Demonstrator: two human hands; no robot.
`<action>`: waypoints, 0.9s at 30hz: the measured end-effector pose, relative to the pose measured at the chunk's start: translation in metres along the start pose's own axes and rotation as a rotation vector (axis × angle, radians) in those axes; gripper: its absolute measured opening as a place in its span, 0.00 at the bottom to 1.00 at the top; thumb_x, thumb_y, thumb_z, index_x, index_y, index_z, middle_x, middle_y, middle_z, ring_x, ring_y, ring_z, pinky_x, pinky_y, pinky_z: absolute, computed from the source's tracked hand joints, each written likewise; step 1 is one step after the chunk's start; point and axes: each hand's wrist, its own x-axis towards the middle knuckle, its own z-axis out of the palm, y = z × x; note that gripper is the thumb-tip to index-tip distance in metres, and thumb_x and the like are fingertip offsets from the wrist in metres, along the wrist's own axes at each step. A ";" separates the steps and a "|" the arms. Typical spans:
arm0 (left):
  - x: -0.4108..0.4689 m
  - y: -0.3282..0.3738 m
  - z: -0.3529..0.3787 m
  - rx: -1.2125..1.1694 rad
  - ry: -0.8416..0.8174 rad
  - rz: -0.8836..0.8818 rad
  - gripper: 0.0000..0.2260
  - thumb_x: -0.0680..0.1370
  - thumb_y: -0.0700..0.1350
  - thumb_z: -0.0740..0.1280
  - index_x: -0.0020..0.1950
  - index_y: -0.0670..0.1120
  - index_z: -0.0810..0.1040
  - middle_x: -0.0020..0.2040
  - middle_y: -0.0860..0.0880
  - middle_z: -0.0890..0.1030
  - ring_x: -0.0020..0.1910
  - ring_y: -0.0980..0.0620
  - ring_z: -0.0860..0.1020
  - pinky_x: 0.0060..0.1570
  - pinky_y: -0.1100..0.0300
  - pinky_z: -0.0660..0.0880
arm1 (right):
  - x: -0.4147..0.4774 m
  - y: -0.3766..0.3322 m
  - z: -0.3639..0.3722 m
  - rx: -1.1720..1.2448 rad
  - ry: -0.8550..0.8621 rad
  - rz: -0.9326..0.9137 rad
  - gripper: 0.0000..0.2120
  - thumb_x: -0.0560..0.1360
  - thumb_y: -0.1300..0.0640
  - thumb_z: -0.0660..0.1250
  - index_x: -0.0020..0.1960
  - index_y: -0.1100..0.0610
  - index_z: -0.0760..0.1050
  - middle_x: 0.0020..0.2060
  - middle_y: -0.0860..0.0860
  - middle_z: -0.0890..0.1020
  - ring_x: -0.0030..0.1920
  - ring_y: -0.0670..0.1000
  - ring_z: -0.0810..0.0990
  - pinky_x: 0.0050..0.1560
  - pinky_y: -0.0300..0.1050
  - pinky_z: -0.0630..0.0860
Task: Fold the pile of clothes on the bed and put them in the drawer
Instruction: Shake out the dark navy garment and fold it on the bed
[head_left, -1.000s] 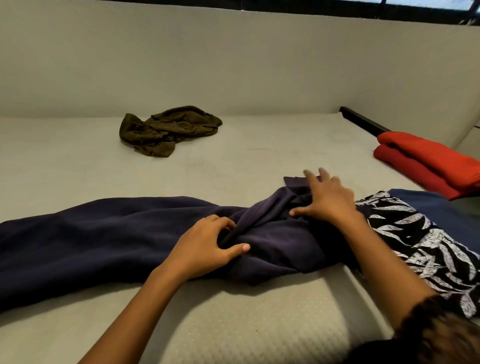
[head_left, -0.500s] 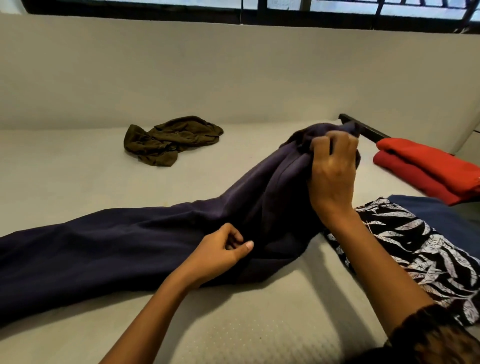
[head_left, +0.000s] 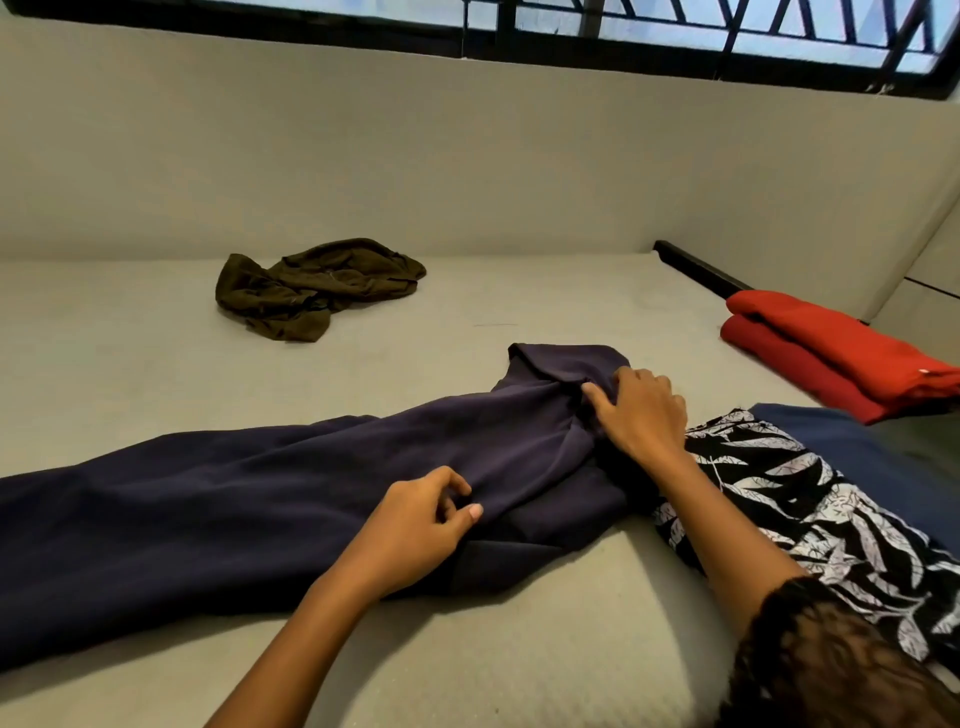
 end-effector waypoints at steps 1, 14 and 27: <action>0.003 0.001 0.003 0.003 0.009 0.006 0.06 0.77 0.50 0.66 0.52 0.52 0.74 0.38 0.53 0.78 0.34 0.60 0.75 0.37 0.72 0.70 | 0.005 -0.002 0.006 -0.033 -0.033 0.002 0.28 0.76 0.36 0.56 0.62 0.59 0.70 0.62 0.57 0.74 0.63 0.59 0.69 0.60 0.55 0.65; 0.016 0.007 -0.005 -0.406 0.141 -0.190 0.07 0.78 0.50 0.64 0.49 0.49 0.78 0.45 0.51 0.81 0.42 0.56 0.80 0.40 0.67 0.76 | 0.050 -0.009 -0.034 1.669 0.251 0.956 0.13 0.80 0.57 0.52 0.49 0.61 0.73 0.55 0.59 0.76 0.49 0.57 0.77 0.47 0.48 0.74; 0.015 -0.009 0.006 0.047 0.019 -0.078 0.21 0.79 0.52 0.62 0.71 0.54 0.66 0.56 0.53 0.75 0.54 0.56 0.74 0.59 0.61 0.71 | 0.028 0.031 -0.024 0.117 0.127 0.014 0.17 0.74 0.58 0.67 0.61 0.60 0.72 0.67 0.58 0.70 0.69 0.59 0.62 0.66 0.54 0.60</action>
